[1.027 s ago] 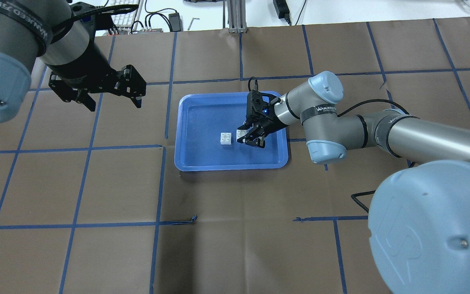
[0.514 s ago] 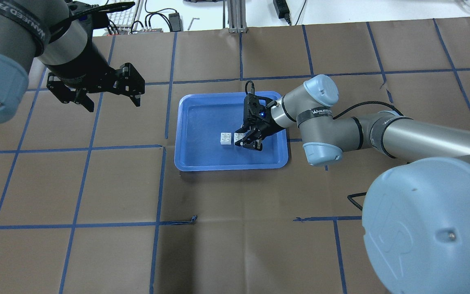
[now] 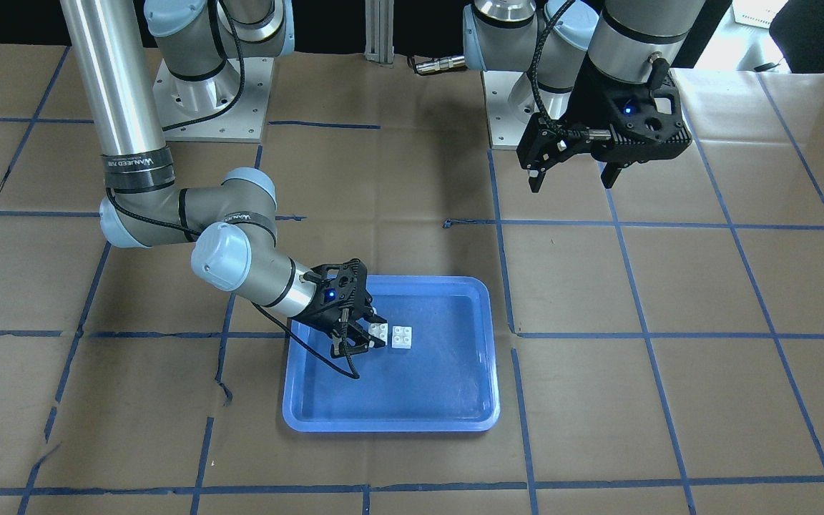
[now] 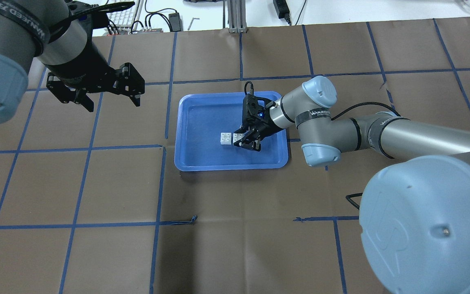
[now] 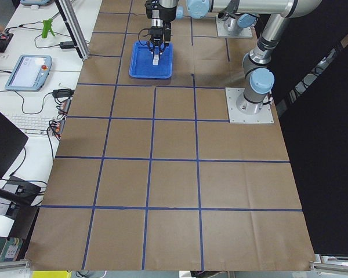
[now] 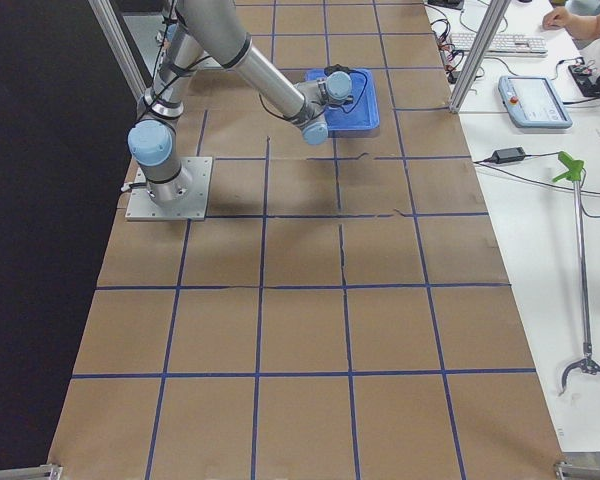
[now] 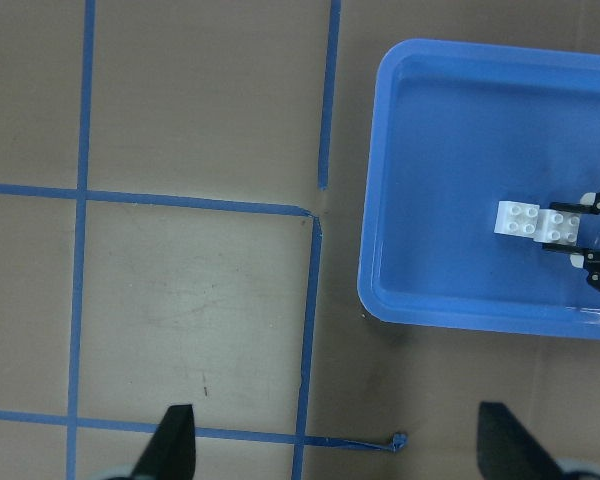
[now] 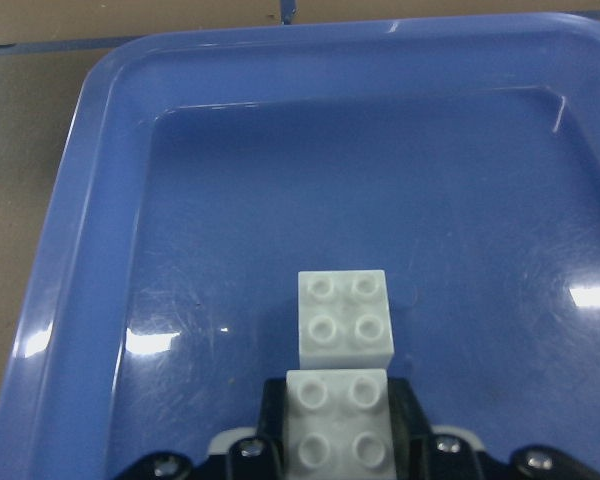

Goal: Assemble white blocks and place on blue tray

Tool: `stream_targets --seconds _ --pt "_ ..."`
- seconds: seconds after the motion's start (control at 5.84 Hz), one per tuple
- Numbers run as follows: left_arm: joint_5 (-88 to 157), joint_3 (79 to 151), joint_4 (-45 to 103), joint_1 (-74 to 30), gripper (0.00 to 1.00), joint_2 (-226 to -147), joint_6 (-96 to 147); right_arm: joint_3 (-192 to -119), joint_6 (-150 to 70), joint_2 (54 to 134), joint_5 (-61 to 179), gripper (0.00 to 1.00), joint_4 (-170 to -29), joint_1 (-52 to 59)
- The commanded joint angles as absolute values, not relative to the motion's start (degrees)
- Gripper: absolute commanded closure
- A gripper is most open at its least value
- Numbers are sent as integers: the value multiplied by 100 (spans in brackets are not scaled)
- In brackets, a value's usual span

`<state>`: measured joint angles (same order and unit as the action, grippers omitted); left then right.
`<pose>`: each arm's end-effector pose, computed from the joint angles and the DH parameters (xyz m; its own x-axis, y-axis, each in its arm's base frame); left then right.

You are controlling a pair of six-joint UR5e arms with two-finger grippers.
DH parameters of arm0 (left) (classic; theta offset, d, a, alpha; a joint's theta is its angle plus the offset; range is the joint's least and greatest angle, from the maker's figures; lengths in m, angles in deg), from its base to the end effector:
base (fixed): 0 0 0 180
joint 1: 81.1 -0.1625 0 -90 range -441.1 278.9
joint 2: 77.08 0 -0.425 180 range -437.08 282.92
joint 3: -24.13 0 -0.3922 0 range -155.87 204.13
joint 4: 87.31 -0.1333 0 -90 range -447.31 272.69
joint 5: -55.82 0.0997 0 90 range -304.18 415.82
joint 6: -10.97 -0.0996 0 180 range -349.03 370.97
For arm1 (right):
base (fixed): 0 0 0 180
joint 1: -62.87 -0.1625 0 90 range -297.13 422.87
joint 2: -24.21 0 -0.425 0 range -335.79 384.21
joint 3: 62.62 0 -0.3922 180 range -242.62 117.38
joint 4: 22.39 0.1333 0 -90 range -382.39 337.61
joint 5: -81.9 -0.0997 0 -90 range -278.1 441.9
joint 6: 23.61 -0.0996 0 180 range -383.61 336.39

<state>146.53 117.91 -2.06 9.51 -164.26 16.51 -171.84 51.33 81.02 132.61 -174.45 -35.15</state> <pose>-0.1371 -0.4759 0.4876 -0.9962 -0.0865 -0.0059 -0.0860 0.9940 -0.0670 0.2758 -0.5500 0.1481 -0.0625 -0.9980 -0.0003 -0.7615 0.0479 -0.6464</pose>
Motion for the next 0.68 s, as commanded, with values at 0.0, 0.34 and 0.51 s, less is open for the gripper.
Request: stream_targets --seconds 0.0,0.34,0.51 --pt "14653 11791 -206 951 1 -16426 1651 -17178 5101 8099 13261 73 -17453 -3530" --pt "14653 11791 -206 951 1 -16426 1651 -17178 4978 8099 13261 73 -17462 -3539" --pt "14653 11791 -206 951 1 -16426 1651 -17178 4986 8090 13252 73 -17462 -3539"
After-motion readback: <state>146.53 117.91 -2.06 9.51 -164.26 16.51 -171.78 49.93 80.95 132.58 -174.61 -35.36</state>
